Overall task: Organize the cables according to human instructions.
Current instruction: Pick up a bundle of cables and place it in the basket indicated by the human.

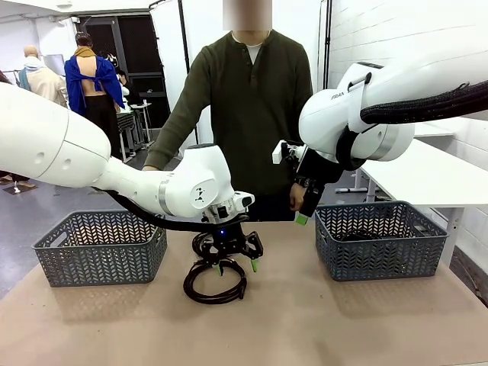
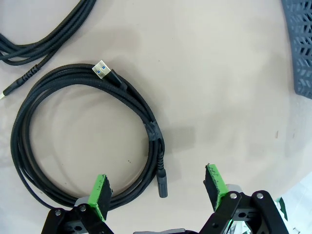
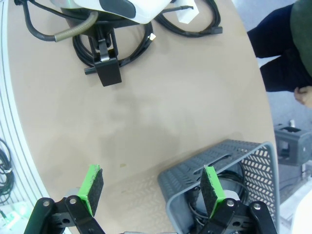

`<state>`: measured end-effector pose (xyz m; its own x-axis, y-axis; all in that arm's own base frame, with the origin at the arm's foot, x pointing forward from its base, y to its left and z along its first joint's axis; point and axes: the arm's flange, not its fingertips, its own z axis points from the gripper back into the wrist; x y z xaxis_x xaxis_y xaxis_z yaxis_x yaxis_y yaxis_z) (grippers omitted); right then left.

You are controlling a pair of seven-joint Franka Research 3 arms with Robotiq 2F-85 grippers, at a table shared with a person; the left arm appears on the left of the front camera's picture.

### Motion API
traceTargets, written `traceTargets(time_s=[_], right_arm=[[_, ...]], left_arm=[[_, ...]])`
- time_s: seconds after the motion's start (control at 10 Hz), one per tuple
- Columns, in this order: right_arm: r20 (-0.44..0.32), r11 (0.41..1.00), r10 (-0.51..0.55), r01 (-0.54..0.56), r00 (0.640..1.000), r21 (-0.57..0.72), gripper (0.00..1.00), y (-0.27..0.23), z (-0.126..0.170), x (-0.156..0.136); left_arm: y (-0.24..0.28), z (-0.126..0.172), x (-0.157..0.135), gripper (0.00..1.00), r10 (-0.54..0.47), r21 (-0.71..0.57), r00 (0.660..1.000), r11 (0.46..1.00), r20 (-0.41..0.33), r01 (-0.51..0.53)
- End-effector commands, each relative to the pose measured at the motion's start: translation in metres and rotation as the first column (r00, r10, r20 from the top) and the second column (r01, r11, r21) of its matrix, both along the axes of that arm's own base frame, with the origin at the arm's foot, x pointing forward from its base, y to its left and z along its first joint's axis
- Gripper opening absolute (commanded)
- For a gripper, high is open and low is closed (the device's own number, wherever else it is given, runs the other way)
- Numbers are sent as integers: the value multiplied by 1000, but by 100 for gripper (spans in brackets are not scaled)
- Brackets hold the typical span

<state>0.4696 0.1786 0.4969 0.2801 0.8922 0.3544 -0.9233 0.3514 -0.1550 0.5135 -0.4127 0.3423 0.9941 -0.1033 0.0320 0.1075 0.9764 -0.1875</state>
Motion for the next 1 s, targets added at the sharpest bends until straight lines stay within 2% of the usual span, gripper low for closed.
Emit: traceTargets(time_s=[0.0, 0.7, 0.9], right_arm=[[0, 1000, -2, 2, 1000, 0, 100, -1, -1, -1], [0, 1000, -2, 2, 1000, 0, 100, -1, -1, -1], [0, 1000, -2, 2, 1000, 0, 100, -1, -1, -1]], left_arm=[[-9, -4, 4, 100, 48, 50, 999, 998, 2, -49], [-20, -16, 12, 100, 86, 120, 995, 990, -49, -80], [-24, -19, 15, 100, 89, 141, 995, 987, -43, -82]])
